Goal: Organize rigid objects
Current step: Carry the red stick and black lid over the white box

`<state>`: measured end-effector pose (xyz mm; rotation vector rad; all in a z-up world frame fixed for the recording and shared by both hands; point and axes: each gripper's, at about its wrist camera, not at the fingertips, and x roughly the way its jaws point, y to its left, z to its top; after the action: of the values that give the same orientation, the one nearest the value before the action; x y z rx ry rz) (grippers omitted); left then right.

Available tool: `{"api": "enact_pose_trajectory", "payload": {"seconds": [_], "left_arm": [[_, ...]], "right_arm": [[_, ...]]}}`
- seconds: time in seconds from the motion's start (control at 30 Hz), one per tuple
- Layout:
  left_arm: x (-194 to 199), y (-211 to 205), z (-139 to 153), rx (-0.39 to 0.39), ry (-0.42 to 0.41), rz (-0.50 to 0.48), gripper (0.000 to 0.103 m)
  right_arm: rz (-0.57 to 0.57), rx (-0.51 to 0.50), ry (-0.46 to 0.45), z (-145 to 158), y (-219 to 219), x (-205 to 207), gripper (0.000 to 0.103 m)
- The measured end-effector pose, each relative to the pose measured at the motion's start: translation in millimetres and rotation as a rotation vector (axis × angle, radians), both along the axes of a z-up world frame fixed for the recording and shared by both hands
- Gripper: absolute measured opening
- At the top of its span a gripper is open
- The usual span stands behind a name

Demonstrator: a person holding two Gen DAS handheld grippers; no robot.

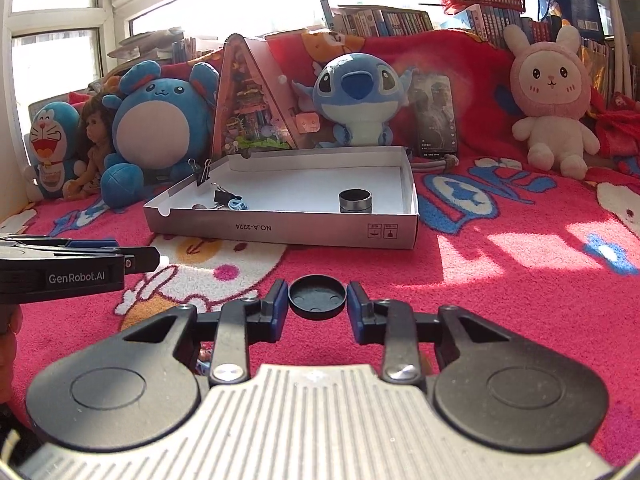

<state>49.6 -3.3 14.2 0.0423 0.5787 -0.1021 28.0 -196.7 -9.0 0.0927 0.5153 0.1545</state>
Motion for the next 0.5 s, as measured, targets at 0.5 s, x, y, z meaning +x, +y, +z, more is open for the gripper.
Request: {"api": "enact_pose_trajectory", "payload": {"seconds": [0.5], "left_arm": [[45.4, -4.5, 27.5, -0.033, -0.015, -0.005, 0.042]], "right_arm": [[-0.064, 0.047, 0.016, 32.3, -16.5, 53.9, 0.037]]}}
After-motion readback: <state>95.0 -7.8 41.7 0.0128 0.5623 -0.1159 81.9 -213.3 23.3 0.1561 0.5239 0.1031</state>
